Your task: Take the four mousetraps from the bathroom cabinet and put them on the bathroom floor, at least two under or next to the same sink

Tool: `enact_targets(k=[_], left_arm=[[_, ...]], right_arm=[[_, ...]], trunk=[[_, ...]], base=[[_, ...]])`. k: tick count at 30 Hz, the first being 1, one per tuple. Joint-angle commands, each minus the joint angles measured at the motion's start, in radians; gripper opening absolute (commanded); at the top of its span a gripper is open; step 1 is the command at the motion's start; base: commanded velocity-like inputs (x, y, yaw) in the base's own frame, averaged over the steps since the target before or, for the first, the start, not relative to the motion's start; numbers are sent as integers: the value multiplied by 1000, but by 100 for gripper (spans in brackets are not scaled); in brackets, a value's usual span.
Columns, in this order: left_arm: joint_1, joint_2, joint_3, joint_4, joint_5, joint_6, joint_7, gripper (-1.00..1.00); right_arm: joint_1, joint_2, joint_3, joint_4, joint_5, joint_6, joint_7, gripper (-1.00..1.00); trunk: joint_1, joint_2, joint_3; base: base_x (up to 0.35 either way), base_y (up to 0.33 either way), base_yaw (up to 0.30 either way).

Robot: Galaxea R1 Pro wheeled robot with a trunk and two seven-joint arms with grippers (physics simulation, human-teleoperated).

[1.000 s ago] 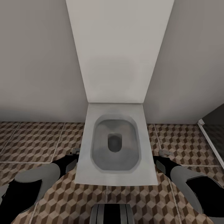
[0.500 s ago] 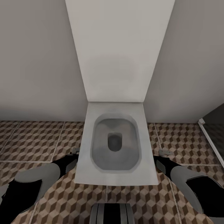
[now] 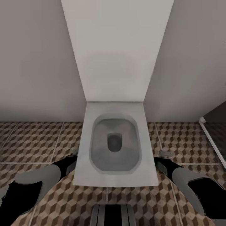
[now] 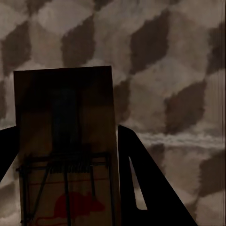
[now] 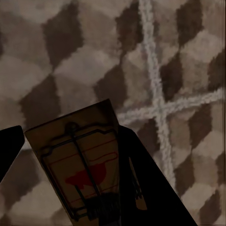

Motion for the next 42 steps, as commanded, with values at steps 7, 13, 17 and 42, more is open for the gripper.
enact_targets(k=[7, 13, 17, 42], left_arm=[[-1, 4, -5, -4, -1, 3, 8, -100], [-1, 19, -3, -4, 0, 3, 8, -100], [-1, 21, -3, -4, 0, 3, 8, -100], [-1, 37, -1, 38, 2, 1, 8, -100]], right_arm=[[-1, 0, 9, -1, -6, 5, -5, -100], [-1, -11, 9, 2, -7, -17, -14, -100], [-1, -28, 9, 3, -8, -20, -16, -100], [-1, -24, 12, 3, 3, -23, -17, -100]], trunk=[[0, 0, -3], [0, 0, -4], [0, 0, -5], [0, 0, -35]], base=[[0, 0, -126], [0, 0, -11], [0, 0, -1], [0, 0, 35]])
